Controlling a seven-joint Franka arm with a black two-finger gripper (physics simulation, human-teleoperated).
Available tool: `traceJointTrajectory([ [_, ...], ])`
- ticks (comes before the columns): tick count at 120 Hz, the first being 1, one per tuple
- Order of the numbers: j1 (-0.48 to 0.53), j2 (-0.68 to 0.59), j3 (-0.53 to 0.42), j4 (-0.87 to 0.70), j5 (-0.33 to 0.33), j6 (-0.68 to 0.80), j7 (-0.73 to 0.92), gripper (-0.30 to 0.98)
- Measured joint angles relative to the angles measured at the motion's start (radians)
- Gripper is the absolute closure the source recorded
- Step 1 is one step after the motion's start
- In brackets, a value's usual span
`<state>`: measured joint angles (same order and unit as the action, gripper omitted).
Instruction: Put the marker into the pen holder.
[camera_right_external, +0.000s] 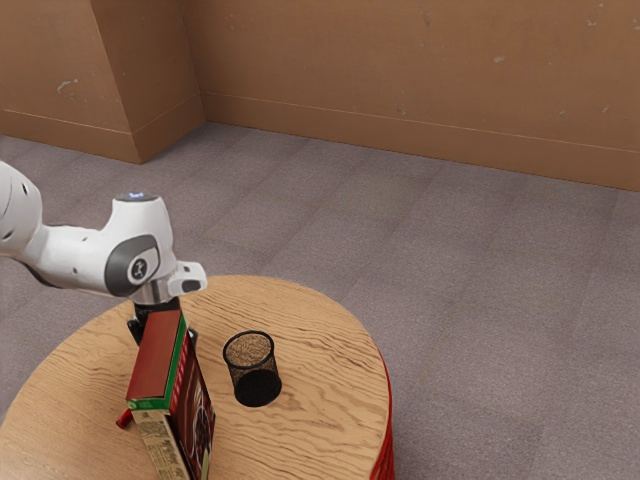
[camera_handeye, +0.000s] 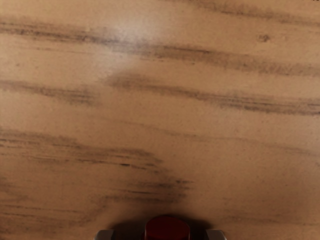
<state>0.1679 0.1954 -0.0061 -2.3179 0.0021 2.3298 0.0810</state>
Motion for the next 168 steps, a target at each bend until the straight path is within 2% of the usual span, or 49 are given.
traceJointTrajectory([
  [88,0.019,0.006,-0.001,0.012,0.014,0.024,0.016,0.75],
  [115,-0.009,0.006,-0.014,0.152,0.026,-0.013,0.002,0.77],
  [138,-0.041,0.003,-0.071,0.28,0.051,-0.08,-0.008,0.78],
  [168,-0.076,-0.072,-0.103,0.321,0.073,-0.215,-0.015,0.78],
])
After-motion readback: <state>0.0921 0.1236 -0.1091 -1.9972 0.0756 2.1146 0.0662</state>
